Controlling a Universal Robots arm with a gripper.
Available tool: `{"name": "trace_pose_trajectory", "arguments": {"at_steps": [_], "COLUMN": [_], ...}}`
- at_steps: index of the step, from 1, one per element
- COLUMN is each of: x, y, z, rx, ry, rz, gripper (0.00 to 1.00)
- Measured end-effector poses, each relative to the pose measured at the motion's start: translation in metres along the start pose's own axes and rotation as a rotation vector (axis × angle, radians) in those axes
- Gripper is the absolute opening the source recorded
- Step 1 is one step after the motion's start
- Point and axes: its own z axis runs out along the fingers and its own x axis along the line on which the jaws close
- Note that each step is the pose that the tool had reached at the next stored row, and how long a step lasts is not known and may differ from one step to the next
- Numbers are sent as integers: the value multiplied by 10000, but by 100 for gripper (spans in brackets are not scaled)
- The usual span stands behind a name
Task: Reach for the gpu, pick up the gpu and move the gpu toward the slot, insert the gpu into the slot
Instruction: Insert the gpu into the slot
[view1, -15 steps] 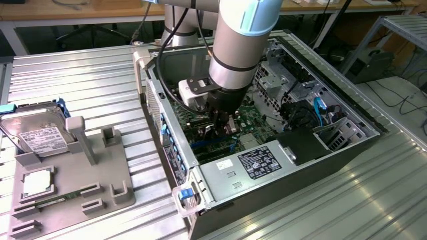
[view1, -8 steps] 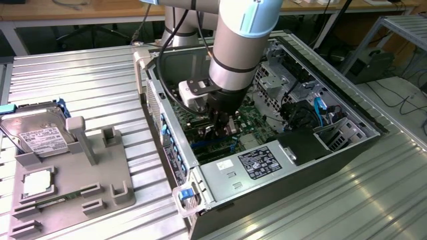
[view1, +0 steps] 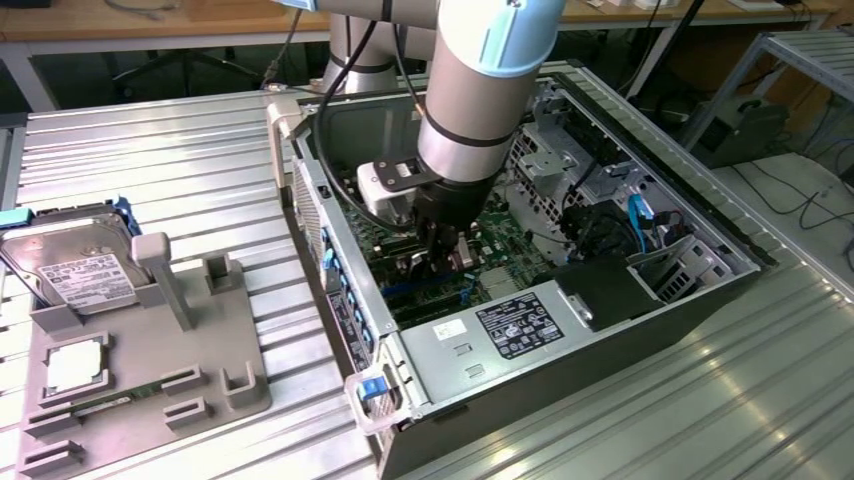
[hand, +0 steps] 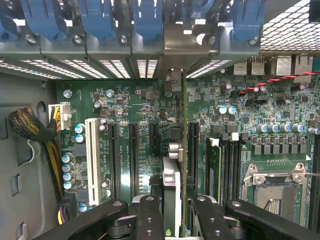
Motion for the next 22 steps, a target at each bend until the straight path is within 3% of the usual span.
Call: {"name": "trace_pose_trajectory", "arguments": {"at_steps": [22], "x": [0], "y": [42], "z": [-10], "rx": [0], "ry": [1], "rz": [0], "gripper": [27]}}
